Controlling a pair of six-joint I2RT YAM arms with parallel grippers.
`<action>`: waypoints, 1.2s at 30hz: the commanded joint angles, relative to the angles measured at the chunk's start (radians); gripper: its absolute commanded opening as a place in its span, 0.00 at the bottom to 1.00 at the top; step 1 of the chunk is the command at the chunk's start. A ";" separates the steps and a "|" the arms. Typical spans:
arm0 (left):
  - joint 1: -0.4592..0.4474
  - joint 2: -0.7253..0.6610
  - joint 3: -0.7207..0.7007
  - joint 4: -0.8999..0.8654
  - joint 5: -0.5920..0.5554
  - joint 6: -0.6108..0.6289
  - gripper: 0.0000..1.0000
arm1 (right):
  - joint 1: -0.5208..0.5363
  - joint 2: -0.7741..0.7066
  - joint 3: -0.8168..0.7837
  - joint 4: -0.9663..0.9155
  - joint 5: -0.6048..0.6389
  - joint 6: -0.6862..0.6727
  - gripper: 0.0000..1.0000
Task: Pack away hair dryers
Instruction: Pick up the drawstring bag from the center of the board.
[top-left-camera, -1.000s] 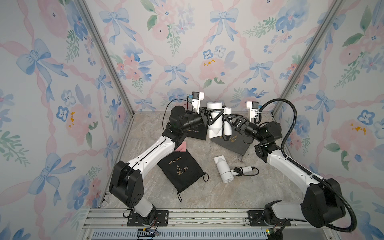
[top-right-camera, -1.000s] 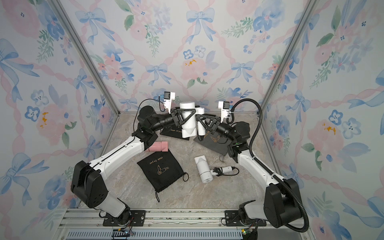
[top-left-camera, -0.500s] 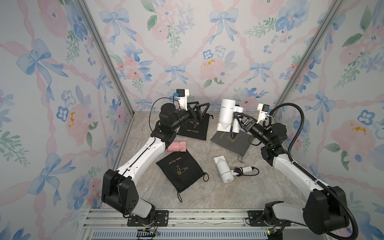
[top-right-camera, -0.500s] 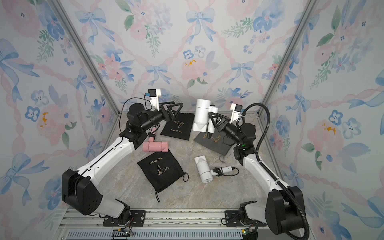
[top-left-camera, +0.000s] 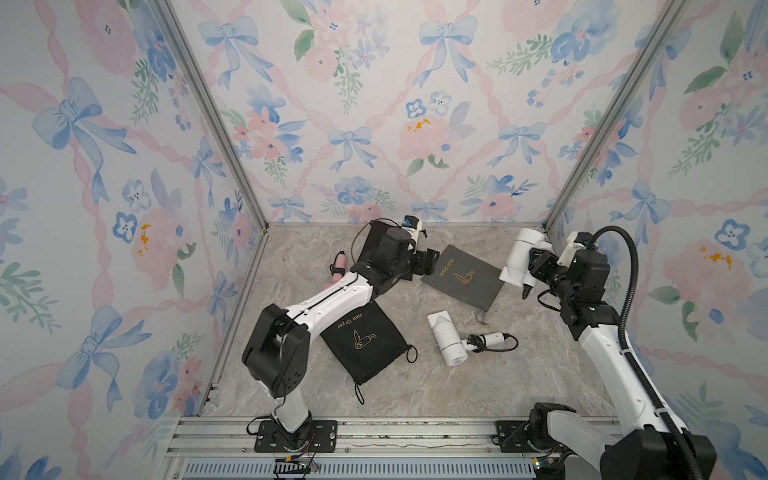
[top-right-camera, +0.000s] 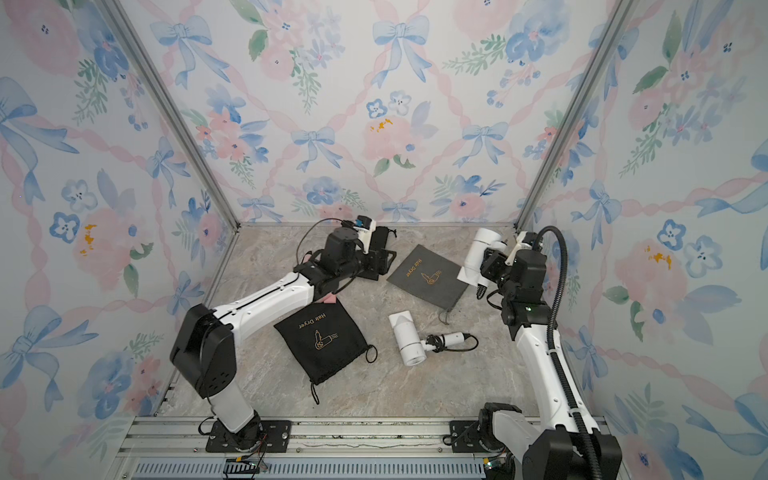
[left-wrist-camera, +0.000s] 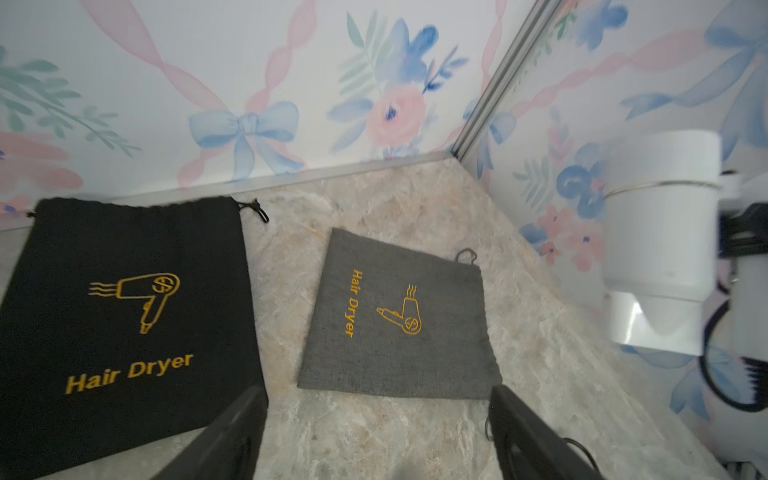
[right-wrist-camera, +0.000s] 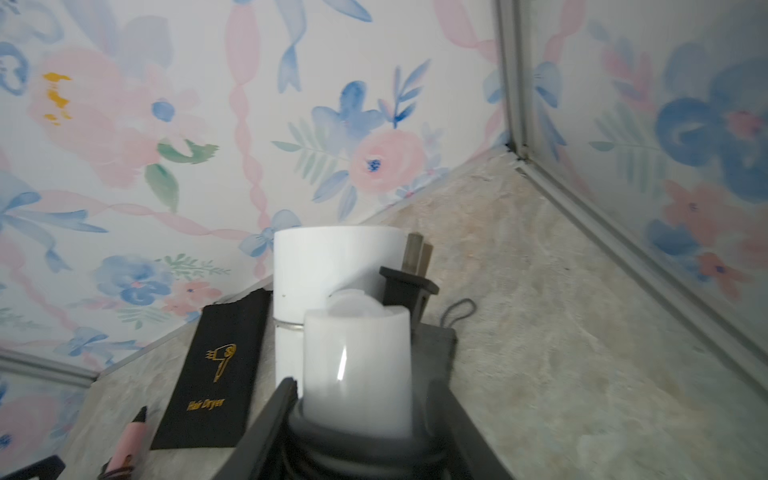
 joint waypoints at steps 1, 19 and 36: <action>-0.084 0.113 0.119 -0.088 -0.120 0.080 0.85 | -0.072 -0.041 -0.002 -0.061 0.067 -0.031 0.28; -0.334 0.631 0.618 -0.244 -0.298 0.125 0.82 | -0.257 -0.161 -0.049 -0.178 0.067 -0.047 0.29; -0.318 0.876 0.902 -0.340 -0.340 0.139 0.60 | -0.207 -0.198 -0.025 -0.245 0.017 -0.058 0.29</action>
